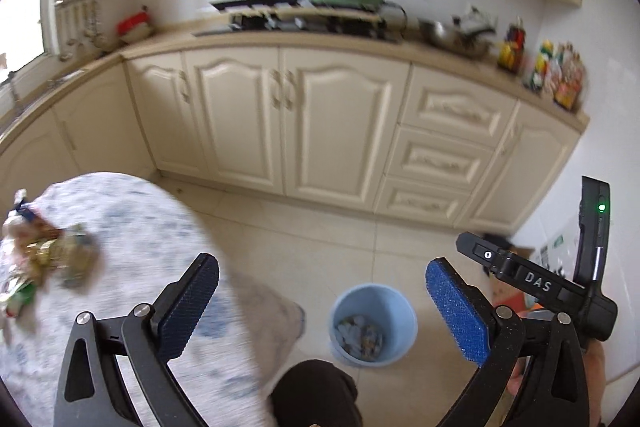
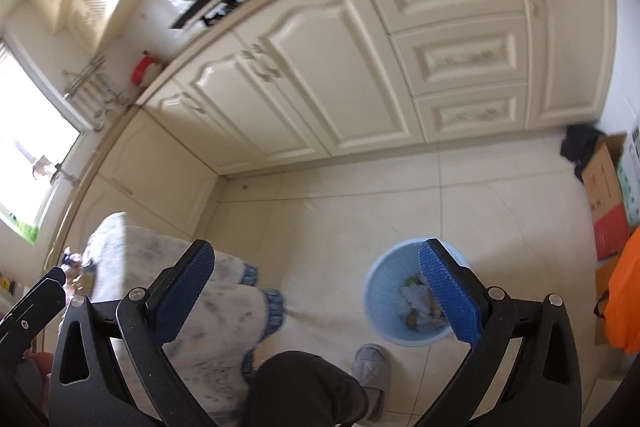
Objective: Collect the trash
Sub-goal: 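Return both open tools over the trash on the table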
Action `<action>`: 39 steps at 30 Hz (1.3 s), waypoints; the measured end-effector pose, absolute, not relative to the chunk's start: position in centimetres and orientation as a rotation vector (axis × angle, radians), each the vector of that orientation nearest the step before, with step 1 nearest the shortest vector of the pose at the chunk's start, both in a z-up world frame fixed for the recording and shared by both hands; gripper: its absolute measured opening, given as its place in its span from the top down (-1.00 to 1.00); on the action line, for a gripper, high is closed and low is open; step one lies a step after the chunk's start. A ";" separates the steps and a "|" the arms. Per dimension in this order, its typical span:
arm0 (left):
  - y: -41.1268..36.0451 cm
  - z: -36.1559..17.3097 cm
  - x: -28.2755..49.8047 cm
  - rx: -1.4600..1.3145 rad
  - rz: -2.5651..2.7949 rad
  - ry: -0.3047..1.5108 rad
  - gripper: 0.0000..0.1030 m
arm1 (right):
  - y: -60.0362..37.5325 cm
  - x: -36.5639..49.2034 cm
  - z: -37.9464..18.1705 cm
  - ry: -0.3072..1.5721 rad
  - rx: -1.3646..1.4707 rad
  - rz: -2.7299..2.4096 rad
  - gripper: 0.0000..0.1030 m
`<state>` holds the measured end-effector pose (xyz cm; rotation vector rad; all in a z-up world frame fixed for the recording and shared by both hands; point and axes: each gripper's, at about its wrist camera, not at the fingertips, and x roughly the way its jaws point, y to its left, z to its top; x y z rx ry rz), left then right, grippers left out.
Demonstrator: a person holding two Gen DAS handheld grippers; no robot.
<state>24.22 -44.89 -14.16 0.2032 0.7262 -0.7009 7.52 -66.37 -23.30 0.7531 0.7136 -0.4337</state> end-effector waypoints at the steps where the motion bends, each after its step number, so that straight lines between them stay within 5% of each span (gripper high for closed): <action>1: -42.8 -13.5 23.9 0.190 -0.691 0.713 -0.98 | -65.6 7.9 -22.5 0.704 0.745 -0.419 -1.00; 21: -9.8 -8.9 12.7 -0.045 -0.362 0.484 -0.98 | -39.3 17.6 -8.3 0.590 0.381 -0.016 -1.00; 39: -0.9 -14.7 16.2 -0.076 -0.110 0.643 -0.98 | -28.8 25.6 -13.7 0.765 0.195 0.043 -1.00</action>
